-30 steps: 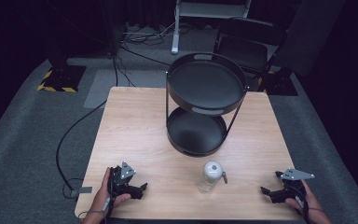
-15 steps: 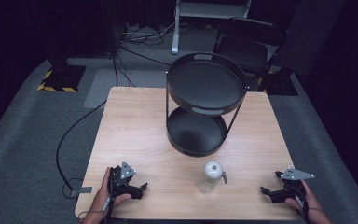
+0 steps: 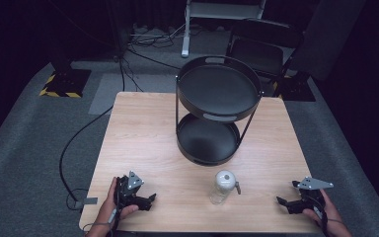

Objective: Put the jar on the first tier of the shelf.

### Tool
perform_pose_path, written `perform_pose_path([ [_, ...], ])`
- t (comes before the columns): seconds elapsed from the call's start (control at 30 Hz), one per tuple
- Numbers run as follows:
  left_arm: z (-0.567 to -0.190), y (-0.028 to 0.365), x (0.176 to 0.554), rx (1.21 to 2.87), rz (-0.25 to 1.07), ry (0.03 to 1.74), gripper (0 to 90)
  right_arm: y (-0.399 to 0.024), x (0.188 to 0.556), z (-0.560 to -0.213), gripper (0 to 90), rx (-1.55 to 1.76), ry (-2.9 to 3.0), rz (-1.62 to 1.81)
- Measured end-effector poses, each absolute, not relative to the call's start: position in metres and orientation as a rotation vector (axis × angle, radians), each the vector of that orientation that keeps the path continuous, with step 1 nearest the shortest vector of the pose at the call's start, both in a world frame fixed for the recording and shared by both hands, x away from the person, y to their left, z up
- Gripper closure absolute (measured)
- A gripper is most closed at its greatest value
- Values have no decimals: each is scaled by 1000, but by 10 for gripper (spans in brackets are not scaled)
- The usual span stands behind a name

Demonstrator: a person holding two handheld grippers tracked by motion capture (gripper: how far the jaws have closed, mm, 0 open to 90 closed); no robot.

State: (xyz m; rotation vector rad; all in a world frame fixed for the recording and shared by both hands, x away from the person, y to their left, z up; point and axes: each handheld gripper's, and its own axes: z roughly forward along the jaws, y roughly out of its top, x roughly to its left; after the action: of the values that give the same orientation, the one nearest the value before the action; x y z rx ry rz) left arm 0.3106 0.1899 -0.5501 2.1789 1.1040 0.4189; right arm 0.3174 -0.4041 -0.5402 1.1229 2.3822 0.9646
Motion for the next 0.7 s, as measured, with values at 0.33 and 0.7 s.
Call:
perform_pose_path([
  [0.33,-550,190,311,2179,419,1104,0,-387,313,-517,27,1025,2388,1028],
  [0.7,-550,190,311,2179,419,1104,0,-372,310,-503,27,947,2403,1062],
])
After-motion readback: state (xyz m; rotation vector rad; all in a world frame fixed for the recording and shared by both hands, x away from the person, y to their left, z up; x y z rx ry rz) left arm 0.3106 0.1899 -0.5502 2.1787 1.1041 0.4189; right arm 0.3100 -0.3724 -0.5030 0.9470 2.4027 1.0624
